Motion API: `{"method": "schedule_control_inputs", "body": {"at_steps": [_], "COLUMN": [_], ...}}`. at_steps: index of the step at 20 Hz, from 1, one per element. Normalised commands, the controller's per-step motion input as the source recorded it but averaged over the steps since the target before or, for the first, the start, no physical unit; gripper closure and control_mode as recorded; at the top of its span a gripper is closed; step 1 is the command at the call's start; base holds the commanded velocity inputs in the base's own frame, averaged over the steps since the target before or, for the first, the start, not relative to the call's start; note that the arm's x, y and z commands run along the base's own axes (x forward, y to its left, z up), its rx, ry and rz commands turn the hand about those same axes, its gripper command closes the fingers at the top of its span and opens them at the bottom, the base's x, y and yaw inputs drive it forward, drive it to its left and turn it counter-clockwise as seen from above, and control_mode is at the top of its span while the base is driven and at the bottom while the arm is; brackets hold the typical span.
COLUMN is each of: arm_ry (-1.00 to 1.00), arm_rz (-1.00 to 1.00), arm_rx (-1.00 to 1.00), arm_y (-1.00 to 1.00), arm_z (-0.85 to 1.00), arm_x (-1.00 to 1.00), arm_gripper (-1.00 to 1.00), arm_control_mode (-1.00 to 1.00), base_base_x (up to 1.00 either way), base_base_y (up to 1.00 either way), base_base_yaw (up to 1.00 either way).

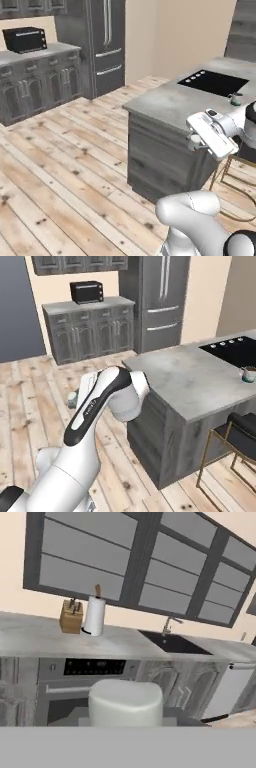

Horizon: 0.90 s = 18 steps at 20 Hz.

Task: Pick up the marshmallow and place it in the cup of hot chocolate on the dining counter.

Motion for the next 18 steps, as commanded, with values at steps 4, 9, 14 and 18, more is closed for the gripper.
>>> {"method": "schedule_control_inputs", "body": {"at_steps": [4,9,14,18], "arm_ry": [0.00,0.00,0.00,0.00], "arm_rz": [0.00,0.00,0.00,0.00], "arm_rx": [0.00,0.00,0.00,0.00], "arm_y": [0.00,0.00,0.00,0.00], "arm_z": [0.00,0.00,0.00,0.00], "arm_x": [0.00,0.00,0.00,0.00], "arm_gripper": [1.00,1.00,1.00,1.00], "arm_control_mode": [1.00,1.00,1.00,1.00], "base_base_x": [0.07,0.04,0.09,0.24], "base_base_y": [-0.01,-0.97,-1.00,-1.00], "base_base_yaw": [-0.86,-0.39,-0.06,0.00]}}
